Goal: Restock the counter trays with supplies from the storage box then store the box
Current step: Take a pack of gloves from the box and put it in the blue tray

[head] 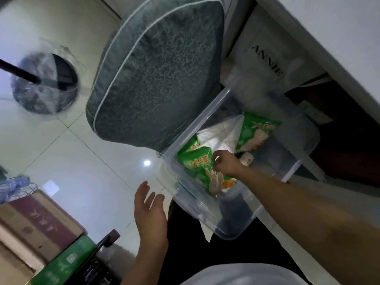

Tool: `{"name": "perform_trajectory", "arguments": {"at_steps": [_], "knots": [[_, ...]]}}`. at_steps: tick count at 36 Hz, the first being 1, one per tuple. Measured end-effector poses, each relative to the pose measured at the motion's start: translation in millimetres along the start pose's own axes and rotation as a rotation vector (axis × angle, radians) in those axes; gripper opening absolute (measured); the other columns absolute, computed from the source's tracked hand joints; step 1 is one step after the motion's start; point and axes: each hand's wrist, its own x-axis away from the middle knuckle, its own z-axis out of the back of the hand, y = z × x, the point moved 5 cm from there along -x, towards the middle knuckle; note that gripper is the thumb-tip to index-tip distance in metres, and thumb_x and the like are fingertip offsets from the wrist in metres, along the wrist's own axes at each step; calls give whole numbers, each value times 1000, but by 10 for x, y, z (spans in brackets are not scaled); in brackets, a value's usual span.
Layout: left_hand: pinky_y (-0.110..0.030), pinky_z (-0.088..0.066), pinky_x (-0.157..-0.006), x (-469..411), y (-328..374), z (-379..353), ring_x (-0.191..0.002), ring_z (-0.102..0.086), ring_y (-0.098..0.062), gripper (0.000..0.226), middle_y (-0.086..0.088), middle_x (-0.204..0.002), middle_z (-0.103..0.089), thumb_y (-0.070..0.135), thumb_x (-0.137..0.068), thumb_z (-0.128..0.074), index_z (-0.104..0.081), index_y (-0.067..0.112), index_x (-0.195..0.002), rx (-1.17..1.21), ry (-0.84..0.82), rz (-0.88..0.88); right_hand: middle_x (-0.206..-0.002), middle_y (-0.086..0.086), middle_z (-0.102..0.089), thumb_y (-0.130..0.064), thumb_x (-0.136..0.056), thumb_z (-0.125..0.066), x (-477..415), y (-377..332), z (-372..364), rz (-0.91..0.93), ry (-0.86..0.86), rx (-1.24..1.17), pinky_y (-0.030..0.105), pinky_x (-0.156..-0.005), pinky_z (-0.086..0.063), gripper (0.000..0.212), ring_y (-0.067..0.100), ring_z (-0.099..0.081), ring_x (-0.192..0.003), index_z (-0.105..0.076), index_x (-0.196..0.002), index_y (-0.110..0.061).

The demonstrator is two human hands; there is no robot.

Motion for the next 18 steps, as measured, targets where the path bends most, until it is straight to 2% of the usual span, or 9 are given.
{"name": "perform_trajectory", "arguments": {"at_steps": [2,4,6,8,12,13,15,16,18], "knots": [[-34,-44,-102,130,137,-28,-121,-54,-10,49,11,-132,-58,0,-91,-56,-58,30,-128,-49,1,-120,-65,-1,-58,-4,-72,-77,192,16,110,34,51,-105,24,-58,-36,24,17,-53,-65,-64,-91,-7],[-38,-43,-108,236,212,-103,-122,-55,-7,46,8,-130,-61,-1,-90,-57,-62,31,-122,-103,-41,-205,-60,-2,-51,-2,-72,-78,410,19,256,87,79,-221,26,-59,-36,22,15,-46,-60,-60,-86,-4],[-28,-43,-104,325,272,-244,-123,-54,-6,42,7,-132,-60,4,-91,-60,-63,34,-121,-168,-136,-261,-63,-1,-50,2,-75,-77,674,-10,435,159,79,-362,29,-60,-37,21,14,-45,-61,-59,-82,-7],[-19,-40,-96,409,337,-443,-125,-50,-9,45,10,-136,-56,11,-90,-66,-59,35,-127,-247,-263,-282,-69,1,-58,5,-76,-75,971,-43,640,215,47,-522,30,-66,-43,18,14,-53,-68,-63,-83,-6],[-35,-41,-108,522,510,-831,-128,-49,-9,72,10,-140,-54,17,-81,-79,-46,30,-143,-288,-506,-235,-80,9,-67,4,-73,-80,1508,-44,1045,260,-92,-884,42,-72,-44,19,29,-56,-78,-73,-85,-10],[-38,-45,-106,547,543,-902,-127,-54,-13,77,5,-138,-58,16,-77,-82,-45,28,-144,-269,-560,-201,-88,15,-67,-6,-67,-86,1621,-22,1137,262,-131,-924,45,-74,-43,26,31,-56,-82,-74,-90,-7],[-40,-54,-94,597,578,-1007,-118,-63,-24,76,-7,-127,-67,10,-73,-80,-48,19,-142,-203,-654,-127,-100,23,-68,-25,-55,-93,1789,60,1302,268,-193,-976,47,-77,-47,57,33,-61,-88,-72,-102,-2],[-40,-57,-87,647,596,-1054,-113,-67,-27,70,-12,-123,-69,6,-75,-78,-51,14,-139,-176,-693,-98,-105,27,-68,-27,-56,-92,1853,114,1380,264,-194,-998,48,-79,-48,60,34,-63,-90,-71,-106,-1],[-39,-59,-77,776,627,-1142,-104,-70,-30,56,-18,-121,-69,-2,-79,-74,-56,5,-132,-166,-744,-86,-108,27,-68,-14,-68,-84,1959,236,1530,243,-132,-1026,48,-80,-50,44,34,-64,-90,-70,-108,-3]]}}
